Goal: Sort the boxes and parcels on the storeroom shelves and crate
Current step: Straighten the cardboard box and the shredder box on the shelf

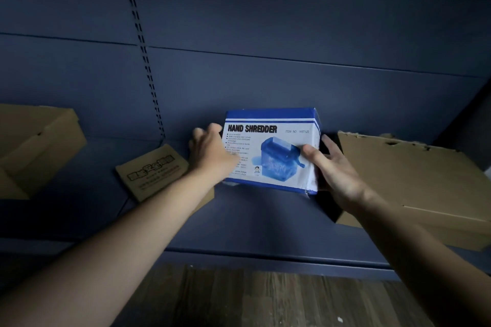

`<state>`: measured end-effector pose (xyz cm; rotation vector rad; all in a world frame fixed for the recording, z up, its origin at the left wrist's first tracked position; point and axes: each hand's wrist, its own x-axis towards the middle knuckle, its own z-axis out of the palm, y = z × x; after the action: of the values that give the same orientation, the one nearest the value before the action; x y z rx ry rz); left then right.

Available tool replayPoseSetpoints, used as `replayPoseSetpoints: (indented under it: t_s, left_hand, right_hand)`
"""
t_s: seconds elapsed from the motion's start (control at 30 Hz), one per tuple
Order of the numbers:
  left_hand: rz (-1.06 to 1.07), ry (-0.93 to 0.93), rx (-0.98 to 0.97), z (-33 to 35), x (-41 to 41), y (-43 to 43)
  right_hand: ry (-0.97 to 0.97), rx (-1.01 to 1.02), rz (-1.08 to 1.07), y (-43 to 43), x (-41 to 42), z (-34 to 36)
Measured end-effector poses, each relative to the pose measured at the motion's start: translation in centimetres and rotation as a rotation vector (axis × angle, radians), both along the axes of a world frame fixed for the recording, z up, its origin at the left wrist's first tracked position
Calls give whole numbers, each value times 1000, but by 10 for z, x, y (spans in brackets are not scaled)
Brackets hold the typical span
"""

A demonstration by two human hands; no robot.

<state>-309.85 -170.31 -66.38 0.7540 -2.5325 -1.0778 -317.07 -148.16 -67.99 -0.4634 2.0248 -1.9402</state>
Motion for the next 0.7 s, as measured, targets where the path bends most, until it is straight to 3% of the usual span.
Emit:
replayPoseSetpoints:
  t_s: [0.2,0.5,0.7]
  left_hand:
    - [-310,19,63,14,12,57]
    - [-308,104,237,13,14,58]
    - [-263,128,191,7,11,57]
  right_hand:
    - [58,21,-44,-11,7,5]
    - [110,-40,6,-9,23,9]
    - [108,-22,31,-7,21,9]
